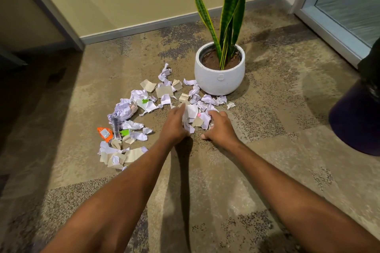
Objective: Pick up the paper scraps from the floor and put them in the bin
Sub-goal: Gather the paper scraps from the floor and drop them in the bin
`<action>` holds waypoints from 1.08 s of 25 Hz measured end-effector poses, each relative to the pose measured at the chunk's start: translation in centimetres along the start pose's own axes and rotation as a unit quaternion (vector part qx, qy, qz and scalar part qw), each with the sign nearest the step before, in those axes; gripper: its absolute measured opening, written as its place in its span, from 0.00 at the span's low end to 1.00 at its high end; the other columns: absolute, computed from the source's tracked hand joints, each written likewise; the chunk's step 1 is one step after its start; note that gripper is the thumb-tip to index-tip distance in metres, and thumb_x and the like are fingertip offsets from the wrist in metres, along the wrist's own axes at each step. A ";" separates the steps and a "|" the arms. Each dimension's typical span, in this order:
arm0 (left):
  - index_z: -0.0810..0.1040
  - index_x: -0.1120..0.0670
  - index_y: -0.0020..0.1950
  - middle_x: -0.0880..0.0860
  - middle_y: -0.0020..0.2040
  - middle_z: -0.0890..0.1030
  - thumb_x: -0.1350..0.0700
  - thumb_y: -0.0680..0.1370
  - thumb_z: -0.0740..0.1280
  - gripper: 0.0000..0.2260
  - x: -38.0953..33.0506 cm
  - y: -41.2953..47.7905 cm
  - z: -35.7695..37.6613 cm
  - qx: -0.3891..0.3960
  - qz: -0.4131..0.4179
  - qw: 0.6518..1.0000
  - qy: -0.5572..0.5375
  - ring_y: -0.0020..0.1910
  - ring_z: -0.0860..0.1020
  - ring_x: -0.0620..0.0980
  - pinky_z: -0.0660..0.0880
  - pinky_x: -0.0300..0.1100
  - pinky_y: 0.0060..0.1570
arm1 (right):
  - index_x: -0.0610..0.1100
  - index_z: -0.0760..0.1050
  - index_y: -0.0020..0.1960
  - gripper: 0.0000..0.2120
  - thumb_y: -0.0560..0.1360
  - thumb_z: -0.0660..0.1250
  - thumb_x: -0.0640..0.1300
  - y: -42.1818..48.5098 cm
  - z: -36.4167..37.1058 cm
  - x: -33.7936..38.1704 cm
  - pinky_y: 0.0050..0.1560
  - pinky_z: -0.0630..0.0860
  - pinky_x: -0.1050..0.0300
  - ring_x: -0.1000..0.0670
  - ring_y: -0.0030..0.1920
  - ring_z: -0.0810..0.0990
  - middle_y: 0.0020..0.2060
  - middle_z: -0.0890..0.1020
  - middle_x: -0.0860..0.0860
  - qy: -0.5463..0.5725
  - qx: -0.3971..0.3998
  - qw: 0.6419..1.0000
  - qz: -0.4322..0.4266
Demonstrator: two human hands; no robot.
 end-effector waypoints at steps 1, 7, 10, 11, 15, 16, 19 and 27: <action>0.60 0.50 0.85 0.56 0.79 0.67 0.62 0.71 0.79 0.46 -0.3 0.3 0.1 0.004 0.011 1.000 0.011 0.77 0.65 0.58 0.69 0.50 0.69 | 0.54 0.70 0.74 0.46 0.62 0.86 0.36 0.3 0.2 0.2 0.54 0.85 0.41 0.43 0.63 0.77 0.64 0.70 0.53 -0.011 0.005 1.000 -0.010; 0.81 0.55 0.70 0.57 0.59 0.81 0.63 0.73 0.77 0.25 -1.8 0.2 0.1 -0.032 0.071 0.997 0.028 0.54 0.75 0.51 0.72 0.47 0.51 | 0.53 0.71 0.76 0.47 0.61 0.87 0.41 0.8 1.4 1.9 0.56 0.84 0.41 0.45 0.61 0.79 0.65 0.73 0.50 -0.083 0.019 0.994 -0.064; 0.87 0.53 0.61 0.54 0.53 0.87 0.64 0.72 0.77 0.18 -2.1 -0.6 0.2 -0.046 0.078 0.996 -0.012 0.50 0.82 0.52 0.78 0.50 0.49 | 0.55 0.77 0.68 0.34 0.67 0.83 0.40 0.2 1.9 2.2 0.54 0.84 0.40 0.45 0.57 0.81 0.60 0.76 0.52 -0.055 0.012 0.997 -0.058; 0.88 0.51 0.58 0.52 0.50 0.88 0.63 0.71 0.77 0.17 -2.0 -0.9 0.3 -0.049 0.063 0.996 -0.038 0.48 0.83 0.50 0.78 0.47 0.47 | 0.57 0.78 0.65 0.29 0.68 0.81 0.41 -0.1 2.0 2.2 0.53 0.84 0.40 0.46 0.55 0.82 0.58 0.78 0.53 -0.040 0.008 0.998 -0.044; 0.89 0.48 0.53 0.45 0.39 0.87 0.63 0.70 0.77 0.15 -1.3 -2.8 1.4 -0.061 -0.021 0.985 -0.158 0.35 0.80 0.37 0.76 0.41 0.38 | 0.61 0.78 0.58 0.20 0.68 0.76 0.50 -1.9 1.5 1.8 0.49 0.85 0.42 0.50 0.48 0.85 0.48 0.85 0.58 0.008 -0.002 1.000 0.011; 0.89 0.48 0.52 0.46 0.38 0.87 0.63 0.70 0.77 0.15 -1.2 -3.2 1.7 -0.056 -0.043 0.979 -0.189 0.34 0.80 0.38 0.76 0.43 0.37 | 0.61 0.79 0.58 0.21 0.67 0.76 0.50 -2.4 1.4 1.6 0.50 0.85 0.42 0.51 0.48 0.86 0.47 0.86 0.58 0.031 0.002 0.999 0.019; 0.90 0.52 0.52 0.55 0.41 0.88 0.64 0.69 0.79 0.14 -1.5 -4.4 2.7 -0.033 -0.085 0.959 -0.267 0.39 0.82 0.50 0.81 0.54 0.42 | 0.60 0.82 0.59 0.25 0.63 0.76 0.46 -3.6 0.8 0.9 0.55 0.85 0.40 0.48 0.52 0.87 0.50 0.88 0.57 0.080 0.018 0.996 0.044; 0.86 0.63 0.56 0.66 0.51 0.87 0.73 0.67 0.79 0.19 -7.1 -7.5 4.6 0.029 -0.108 0.890 -0.441 0.51 0.86 0.63 0.82 0.60 0.60 | 0.47 0.85 0.57 0.23 0.68 0.76 0.25 -6.5 -5.3 0.2 0.42 0.84 0.60 0.48 0.49 0.87 0.47 0.88 0.50 0.158 -0.007 0.987 0.034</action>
Point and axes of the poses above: each hand's wrist, its own y-axis towards the middle knuckle, its own z-axis out of the palm, x = y × z, the point moved 5 cm from there along y, towards the middle knuckle
